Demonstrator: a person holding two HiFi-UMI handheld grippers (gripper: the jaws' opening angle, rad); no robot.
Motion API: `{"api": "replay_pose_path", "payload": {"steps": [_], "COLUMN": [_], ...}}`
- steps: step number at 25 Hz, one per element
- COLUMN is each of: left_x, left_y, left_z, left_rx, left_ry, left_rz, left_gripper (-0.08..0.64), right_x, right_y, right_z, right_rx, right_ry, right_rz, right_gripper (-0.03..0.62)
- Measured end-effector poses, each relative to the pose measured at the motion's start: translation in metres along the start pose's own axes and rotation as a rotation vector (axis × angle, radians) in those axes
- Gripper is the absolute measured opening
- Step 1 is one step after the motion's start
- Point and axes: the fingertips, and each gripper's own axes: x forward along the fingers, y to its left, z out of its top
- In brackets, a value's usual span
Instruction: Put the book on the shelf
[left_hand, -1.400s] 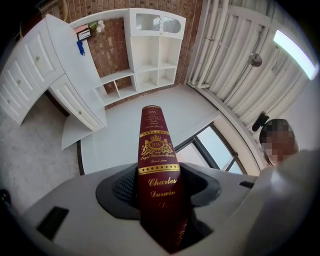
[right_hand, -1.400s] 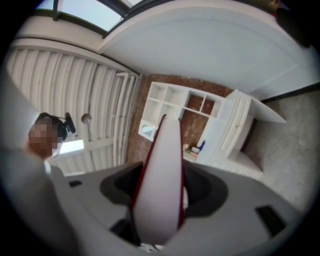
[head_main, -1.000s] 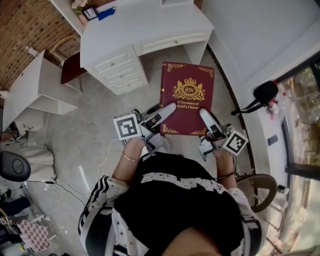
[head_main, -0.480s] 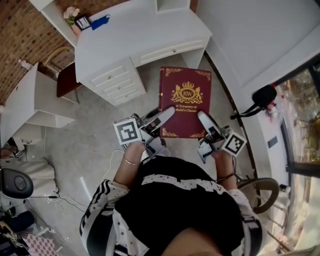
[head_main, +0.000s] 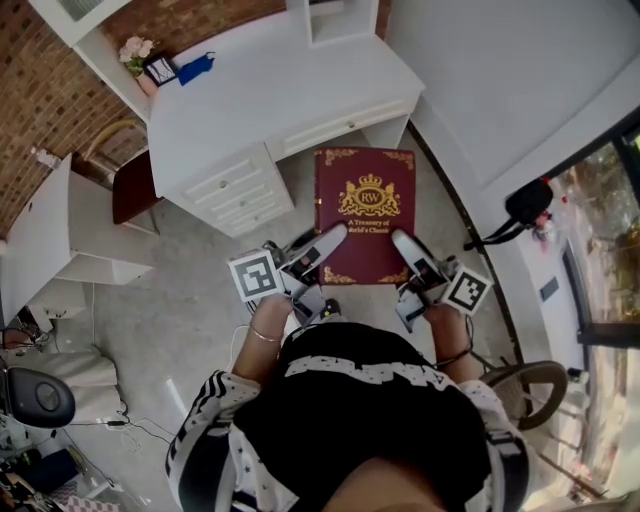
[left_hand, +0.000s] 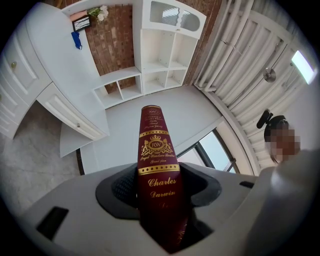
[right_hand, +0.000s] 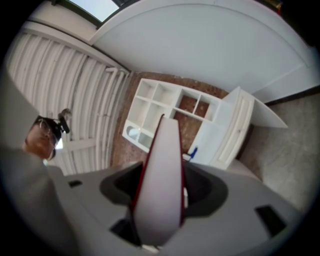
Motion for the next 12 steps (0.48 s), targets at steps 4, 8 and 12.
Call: {"api": "replay_pose_path", "payload": {"steps": [4, 8, 12], "left_x": [0.001, 0.0012, 0.0016], "left_y": [0.0006, -0.0001, -0.0003], "left_z": [0.0006, 0.0012, -0.0013], "left_rx": [0.02, 0.026, 0.029], "left_ry": [-0.01, -0.013, -0.012], "left_rz": [-0.006, -0.008, -0.004], "left_gripper": [0.253, 0.254, 0.255], "right_x": [0.0018, 0.0021, -0.0002], "right_y": [-0.0011, -0.0017, -0.002], "right_z": [0.0009, 0.0013, 0.0012], "right_rx": [-0.007, -0.008, -0.008], "right_ry": [0.006, 0.012, 0.027], "right_rz": [0.018, 0.015, 0.013], "right_gripper": [0.265, 0.265, 0.265]}}
